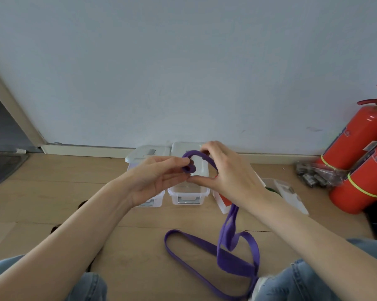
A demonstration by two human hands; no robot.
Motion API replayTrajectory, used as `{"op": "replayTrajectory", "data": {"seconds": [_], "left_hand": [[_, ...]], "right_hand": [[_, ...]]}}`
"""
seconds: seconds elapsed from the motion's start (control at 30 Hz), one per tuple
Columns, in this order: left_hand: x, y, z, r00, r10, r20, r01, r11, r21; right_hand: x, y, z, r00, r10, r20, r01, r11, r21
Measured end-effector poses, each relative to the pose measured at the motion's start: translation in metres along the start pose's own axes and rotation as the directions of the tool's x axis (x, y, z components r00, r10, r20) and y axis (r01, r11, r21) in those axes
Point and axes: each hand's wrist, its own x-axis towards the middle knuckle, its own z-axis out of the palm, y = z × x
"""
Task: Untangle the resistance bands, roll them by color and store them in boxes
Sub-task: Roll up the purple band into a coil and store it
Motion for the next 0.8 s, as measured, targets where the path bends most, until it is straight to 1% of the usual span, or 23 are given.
{"op": "replayTrajectory", "data": {"seconds": [0.07,0.17,0.23,0.3,0.33,0.4,0.47,0.5,0.57,0.6,0.63,0.67,0.7,0.73,0.77,0.8], "left_hand": [[-0.001,0.000,0.002,1.000,-0.005,-0.002,0.005,1.000,0.013],[-0.005,0.001,0.000,0.999,-0.028,0.029,0.024,0.991,0.128],[-0.008,0.003,-0.003,0.997,-0.048,0.057,0.037,0.984,0.177],[-0.011,0.008,-0.006,0.995,-0.047,0.091,0.020,0.961,0.277],[-0.012,0.010,-0.008,0.994,-0.040,0.103,-0.001,0.931,0.365],[-0.013,0.013,-0.010,0.992,-0.047,0.114,-0.024,0.834,0.552],[-0.012,0.013,-0.009,0.990,-0.092,0.107,-0.003,0.747,0.665],[-0.012,0.011,-0.008,0.987,-0.120,0.107,0.011,0.712,0.702],[-0.010,0.006,-0.005,0.982,-0.157,0.108,0.027,0.677,0.736],[-0.009,0.004,-0.004,0.983,-0.143,0.111,0.021,0.699,0.715],[-0.009,0.003,-0.004,0.988,-0.107,0.109,0.009,0.750,0.661],[-0.008,0.003,-0.004,0.994,-0.060,0.095,-0.007,0.815,0.579],[-0.008,0.004,-0.004,0.997,-0.009,0.077,-0.030,0.873,0.487],[-0.007,0.006,-0.005,0.997,0.039,0.061,-0.060,0.915,0.398],[-0.007,0.008,-0.006,0.995,0.083,0.055,-0.096,0.943,0.318],[-0.006,0.010,-0.006,0.991,0.120,0.056,-0.130,0.959,0.251]], "right_hand": [[0.002,-0.003,-0.002,0.999,-0.027,-0.021,0.026,0.999,-0.044],[0.005,-0.002,-0.008,0.995,-0.095,0.040,0.096,0.995,-0.037],[0.004,-0.001,-0.013,0.983,-0.166,0.082,0.169,0.985,-0.036],[0.004,0.000,-0.014,0.964,-0.235,0.127,0.243,0.969,-0.052],[0.003,-0.001,-0.014,0.951,-0.263,0.161,0.276,0.959,-0.061],[0.002,-0.002,-0.013,0.919,-0.327,0.219,0.360,0.923,-0.134],[-0.001,-0.005,-0.010,0.888,-0.377,0.263,0.436,0.872,-0.223],[-0.003,-0.005,-0.008,0.877,-0.382,0.292,0.450,0.867,-0.217],[-0.004,-0.004,-0.005,0.877,-0.334,0.345,0.397,0.909,-0.128],[-0.005,-0.003,-0.005,0.893,-0.297,0.337,0.345,0.935,-0.088],[-0.005,-0.001,-0.005,0.927,-0.244,0.284,0.264,0.964,-0.033],[-0.004,0.000,-0.005,0.967,-0.161,0.200,0.151,0.986,0.064],[-0.002,0.001,-0.007,0.992,-0.043,0.118,0.017,0.977,0.214],[0.001,0.000,-0.009,0.993,0.084,0.080,-0.107,0.923,0.368],[0.003,-0.001,-0.011,0.980,0.179,0.092,-0.201,0.850,0.487],[0.005,-0.002,-0.012,0.965,0.226,0.134,-0.262,0.794,0.549]]}}
